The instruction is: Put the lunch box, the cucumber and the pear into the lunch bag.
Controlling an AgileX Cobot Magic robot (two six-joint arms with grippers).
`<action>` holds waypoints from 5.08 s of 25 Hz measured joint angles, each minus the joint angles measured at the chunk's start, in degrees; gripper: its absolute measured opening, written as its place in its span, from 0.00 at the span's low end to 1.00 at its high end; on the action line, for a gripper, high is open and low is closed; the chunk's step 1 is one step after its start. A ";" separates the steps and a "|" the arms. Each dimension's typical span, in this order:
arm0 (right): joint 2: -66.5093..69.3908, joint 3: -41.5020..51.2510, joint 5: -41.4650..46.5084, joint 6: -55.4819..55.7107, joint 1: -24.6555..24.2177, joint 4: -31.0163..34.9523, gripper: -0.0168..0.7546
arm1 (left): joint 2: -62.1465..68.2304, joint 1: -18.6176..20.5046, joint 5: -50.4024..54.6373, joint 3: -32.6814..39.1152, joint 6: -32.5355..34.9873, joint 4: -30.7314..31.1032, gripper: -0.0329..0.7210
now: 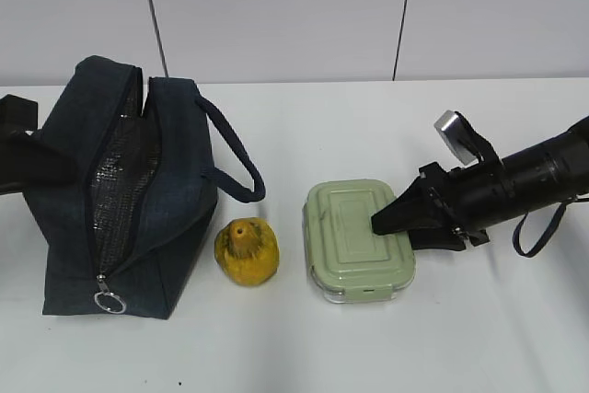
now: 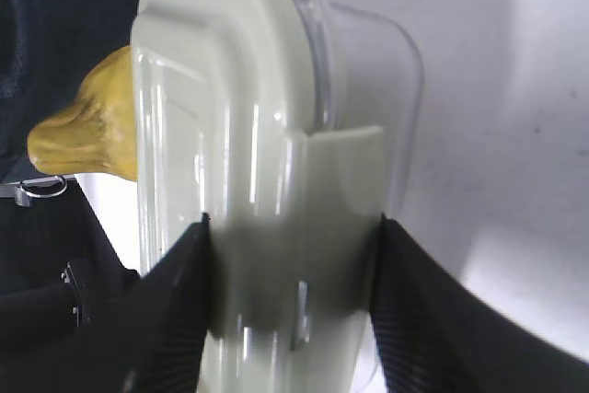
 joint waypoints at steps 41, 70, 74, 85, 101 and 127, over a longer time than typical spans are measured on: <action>-13.70 -23.69 4.20 8.97 12.23 11.26 0.51 | 0.00 0.00 0.68 0.00 0.00 0.00 0.02; -1.86 -27.76 -12.88 21.28 25.62 -4.08 0.51 | 0.10 -0.06 0.92 0.00 0.08 -0.41 0.02; -1.86 -27.76 -16.15 26.01 25.82 -9.20 0.51 | 0.05 -0.06 1.11 0.00 0.08 -0.52 0.02; 1.40 -35.63 -18.21 35.64 30.80 -21.86 0.52 | 0.05 -0.06 1.13 0.00 0.15 -0.58 0.02; 2.64 -39.92 -16.02 36.49 33.90 -19.10 0.68 | 0.05 -0.06 1.14 0.00 0.15 -0.58 0.02; -0.21 -51.30 8.98 47.33 30.13 -54.06 0.61 | 0.05 -0.06 0.94 0.00 0.15 -0.64 0.02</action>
